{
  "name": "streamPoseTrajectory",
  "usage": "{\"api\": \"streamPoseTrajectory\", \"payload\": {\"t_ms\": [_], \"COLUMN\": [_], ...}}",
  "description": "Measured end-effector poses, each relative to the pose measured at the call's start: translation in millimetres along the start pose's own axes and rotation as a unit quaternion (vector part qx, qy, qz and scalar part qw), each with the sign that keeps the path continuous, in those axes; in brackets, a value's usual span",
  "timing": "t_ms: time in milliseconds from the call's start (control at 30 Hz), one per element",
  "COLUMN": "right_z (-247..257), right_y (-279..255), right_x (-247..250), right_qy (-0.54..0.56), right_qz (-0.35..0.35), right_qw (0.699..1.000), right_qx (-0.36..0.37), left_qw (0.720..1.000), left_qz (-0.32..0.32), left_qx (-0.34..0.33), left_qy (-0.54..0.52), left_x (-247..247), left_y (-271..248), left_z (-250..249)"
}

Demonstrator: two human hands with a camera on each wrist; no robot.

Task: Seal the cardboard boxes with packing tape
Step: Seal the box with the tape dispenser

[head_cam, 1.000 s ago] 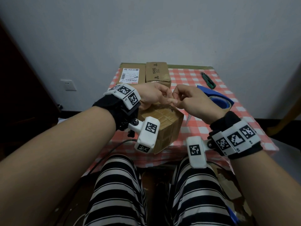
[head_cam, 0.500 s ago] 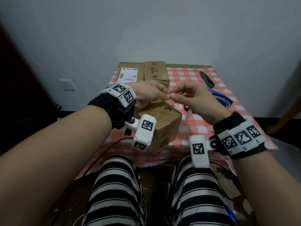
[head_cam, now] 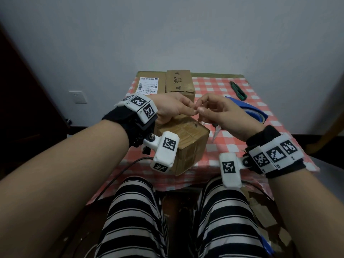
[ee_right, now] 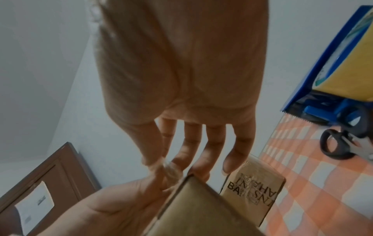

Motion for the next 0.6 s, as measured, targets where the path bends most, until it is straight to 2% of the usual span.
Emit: {"api": "streamPoseTrajectory", "payload": {"t_ms": [167, 300, 433, 600], "right_z": [1.1, -3.9, -9.3, -10.1], "right_y": [-2.7, -0.7, 1.2, 1.4], "right_x": [-1.6, -1.2, -2.4, -3.9], "right_qy": [0.025, 0.046, 0.128, 0.142], "right_qz": [-0.018, -0.043, -0.056, -0.125], "right_qw": [0.999, 0.998, 0.99, 0.981], "right_qx": [0.022, 0.011, -0.013, -0.034], "left_qw": [1.0, 1.0, 0.999, 0.998], "left_qz": [-0.001, -0.009, -0.018, -0.039], "left_qx": [0.004, -0.003, -0.032, -0.025], "left_qy": [0.024, 0.015, 0.001, 0.04], "left_x": [-0.4, -2.4, -4.7, -3.3], "left_y": [0.7, 2.9, 4.1, 5.7], "left_z": [0.0, 0.5, 0.4, 1.7]}}
Point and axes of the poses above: each hand's wrist, its own y-axis towards the middle knuckle, its own x-axis out of the back of the hand, z = x × y, the point moved 1 cm from there along y, towards the middle knuckle, and after that the axes turned 6 degrees about z, right-handed, at the moved point
